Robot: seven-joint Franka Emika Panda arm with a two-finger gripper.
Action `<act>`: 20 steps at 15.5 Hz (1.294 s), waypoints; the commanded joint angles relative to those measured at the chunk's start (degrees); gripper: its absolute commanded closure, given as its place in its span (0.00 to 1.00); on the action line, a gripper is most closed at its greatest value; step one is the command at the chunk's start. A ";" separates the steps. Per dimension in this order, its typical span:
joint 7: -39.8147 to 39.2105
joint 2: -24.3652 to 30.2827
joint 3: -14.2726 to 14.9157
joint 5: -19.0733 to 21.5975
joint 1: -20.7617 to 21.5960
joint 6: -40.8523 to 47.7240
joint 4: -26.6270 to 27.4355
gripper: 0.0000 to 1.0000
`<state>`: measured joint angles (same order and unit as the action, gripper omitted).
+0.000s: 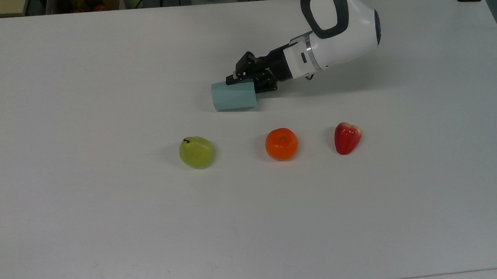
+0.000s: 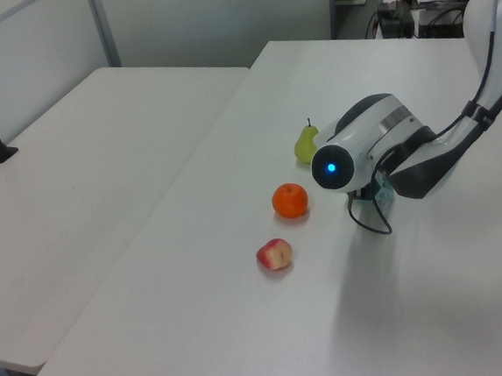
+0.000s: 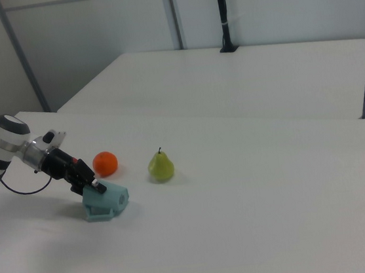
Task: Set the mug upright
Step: 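Rotate the held mug upward so its base rests on the table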
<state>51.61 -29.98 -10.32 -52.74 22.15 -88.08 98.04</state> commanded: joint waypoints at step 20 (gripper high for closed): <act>-44.98 9.76 -0.05 46.64 -17.83 -27.32 1.63 1.00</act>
<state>16.10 -20.88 -10.31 -14.76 6.90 -111.48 98.10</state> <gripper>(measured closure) 0.894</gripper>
